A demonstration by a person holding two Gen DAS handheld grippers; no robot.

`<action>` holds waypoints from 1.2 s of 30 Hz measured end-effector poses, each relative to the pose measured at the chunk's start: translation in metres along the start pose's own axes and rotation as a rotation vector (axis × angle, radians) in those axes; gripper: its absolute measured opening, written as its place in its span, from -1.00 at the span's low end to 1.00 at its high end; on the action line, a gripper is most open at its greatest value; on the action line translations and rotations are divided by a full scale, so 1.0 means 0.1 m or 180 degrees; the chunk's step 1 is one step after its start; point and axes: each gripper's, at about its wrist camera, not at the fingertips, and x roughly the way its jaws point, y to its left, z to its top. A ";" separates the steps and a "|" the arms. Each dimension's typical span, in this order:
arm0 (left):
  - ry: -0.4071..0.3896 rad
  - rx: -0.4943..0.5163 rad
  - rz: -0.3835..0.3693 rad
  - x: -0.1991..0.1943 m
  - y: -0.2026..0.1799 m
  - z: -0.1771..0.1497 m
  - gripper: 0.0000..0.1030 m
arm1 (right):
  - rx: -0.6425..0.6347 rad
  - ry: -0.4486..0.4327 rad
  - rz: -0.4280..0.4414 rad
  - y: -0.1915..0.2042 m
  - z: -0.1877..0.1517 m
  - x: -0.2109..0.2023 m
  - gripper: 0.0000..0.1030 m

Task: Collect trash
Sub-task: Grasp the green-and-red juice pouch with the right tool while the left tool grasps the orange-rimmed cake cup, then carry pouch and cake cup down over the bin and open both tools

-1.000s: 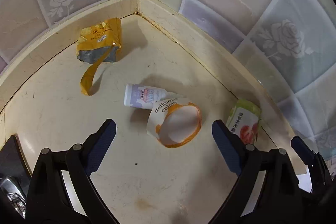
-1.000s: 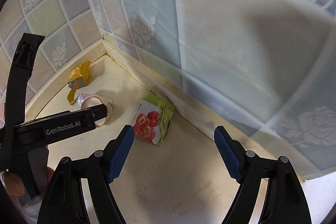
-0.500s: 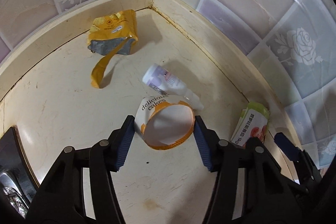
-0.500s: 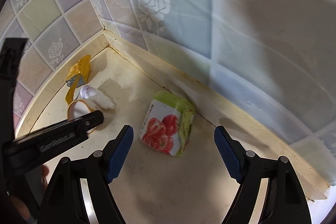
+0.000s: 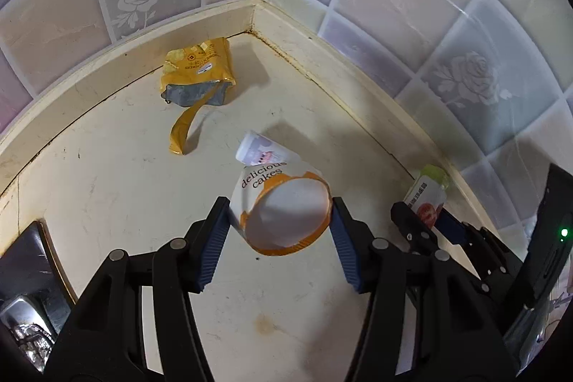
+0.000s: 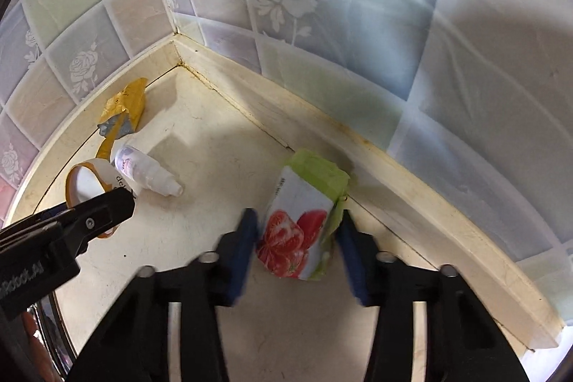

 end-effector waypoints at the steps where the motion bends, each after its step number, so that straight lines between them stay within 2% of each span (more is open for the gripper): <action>1: 0.0001 0.0011 -0.0006 -0.03 -0.02 -0.01 0.03 | -0.0021 -0.0002 -0.0027 0.00 0.00 -0.02 -0.33; 2: 0.0006 0.0019 -0.0017 -0.07 -0.03 -0.02 0.02 | -0.0027 -0.0006 -0.0003 -0.01 -0.01 -0.04 -0.45; 8: 0.0020 0.0081 -0.0003 -0.35 -0.14 -0.10 0.02 | 0.0015 -0.0057 0.0233 -0.12 -0.12 -0.31 -0.64; 15: -0.0087 0.0071 0.0005 -0.87 -0.29 -0.28 0.02 | 0.0026 -0.0211 0.0511 -0.28 -0.28 -0.88 -0.65; 21: -0.0236 0.0033 0.0052 -1.43 -0.48 -0.59 0.02 | -0.0062 -0.0338 0.0767 -0.44 -0.51 -1.47 -0.65; 27: -0.0450 -0.0022 0.0100 -2.05 -0.70 -1.08 0.02 | -0.0312 -0.0536 0.0982 -0.63 -0.86 -2.14 -0.65; 36: -0.0768 -0.0082 0.0189 -2.88 -1.34 -2.13 0.02 | -0.0657 -0.0733 0.1254 -1.16 -1.70 -3.13 -0.65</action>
